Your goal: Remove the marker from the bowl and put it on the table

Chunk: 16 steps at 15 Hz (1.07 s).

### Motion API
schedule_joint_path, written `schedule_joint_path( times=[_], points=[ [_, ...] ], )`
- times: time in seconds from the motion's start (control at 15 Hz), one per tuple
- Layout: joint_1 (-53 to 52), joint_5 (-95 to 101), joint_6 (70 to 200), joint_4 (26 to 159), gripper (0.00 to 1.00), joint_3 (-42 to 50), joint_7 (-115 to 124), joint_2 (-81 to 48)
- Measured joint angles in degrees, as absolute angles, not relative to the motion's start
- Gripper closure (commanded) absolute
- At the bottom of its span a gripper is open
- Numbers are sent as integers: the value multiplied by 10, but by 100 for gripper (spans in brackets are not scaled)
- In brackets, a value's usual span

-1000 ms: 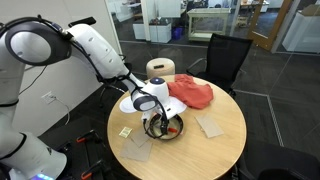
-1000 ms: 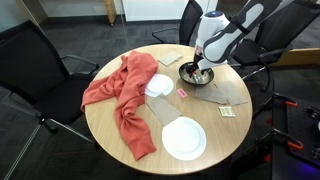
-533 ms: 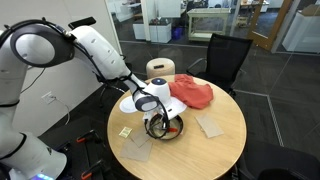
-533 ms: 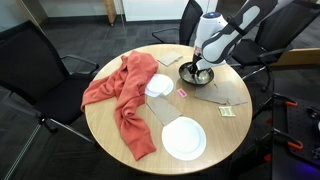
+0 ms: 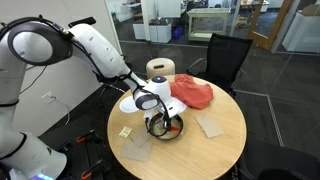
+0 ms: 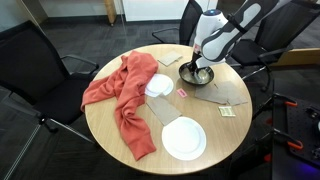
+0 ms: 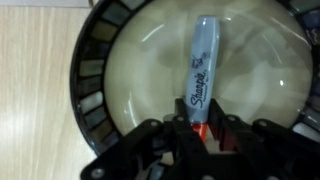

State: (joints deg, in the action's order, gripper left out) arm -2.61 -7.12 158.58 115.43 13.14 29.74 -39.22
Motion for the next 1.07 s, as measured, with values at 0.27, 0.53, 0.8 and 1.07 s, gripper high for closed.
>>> schedule_joint_path(
  times=[0.27,0.53,0.8,1.07],
  points=[
    [-50,-71,1588,1159,94,151,298,-361],
    [-87,-58,1598,1182,94,178,317,-312],
    [-120,-26,1598,1218,94,176,321,-256],
    [-153,8,1598,1259,94,150,320,-211]
  ],
)
